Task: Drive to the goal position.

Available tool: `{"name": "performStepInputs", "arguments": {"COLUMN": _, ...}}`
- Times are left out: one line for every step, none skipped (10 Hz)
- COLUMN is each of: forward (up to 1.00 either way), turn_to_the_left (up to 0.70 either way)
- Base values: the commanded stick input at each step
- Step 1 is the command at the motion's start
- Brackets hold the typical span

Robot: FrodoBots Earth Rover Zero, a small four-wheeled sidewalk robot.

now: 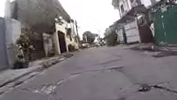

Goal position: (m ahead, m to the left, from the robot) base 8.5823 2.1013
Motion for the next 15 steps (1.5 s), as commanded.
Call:
{"name": "performStepInputs", "arguments": {"forward": 1.0, "turn_to_the_left": 0.04}}
{"name": "performStepInputs", "arguments": {"forward": 1.0, "turn_to_the_left": 0.04}}
{"name": "performStepInputs", "arguments": {"forward": 1.0, "turn_to_the_left": 0.04}}
{"name": "performStepInputs", "arguments": {"forward": 1.0, "turn_to_the_left": 0.04}}
{"name": "performStepInputs", "arguments": {"forward": 1.0, "turn_to_the_left": 0.04}}
{"name": "performStepInputs", "arguments": {"forward": 1.0, "turn_to_the_left": 0.04}}
{"name": "performStepInputs", "arguments": {"forward": 1.0, "turn_to_the_left": 0.04}}
{"name": "performStepInputs", "arguments": {"forward": 1.0, "turn_to_the_left": 0.04}}
{"name": "performStepInputs", "arguments": {"forward": 1.0, "turn_to_the_left": 0.04}}
{"name": "performStepInputs", "arguments": {"forward": 1.0, "turn_to_the_left": 0.04}}
{"name": "performStepInputs", "arguments": {"forward": 1.0, "turn_to_the_left": 0.04}}
{"name": "performStepInputs", "arguments": {"forward": 1.0, "turn_to_the_left": 0.04}}
{"name": "performStepInputs", "arguments": {"forward": 1.0, "turn_to_the_left": 0.04}}
{"name": "performStepInputs", "arguments": {"forward": 1.0, "turn_to_the_left": 0.04}}
{"name": "performStepInputs", "arguments": {"forward": 1.0, "turn_to_the_left": 0.04}}
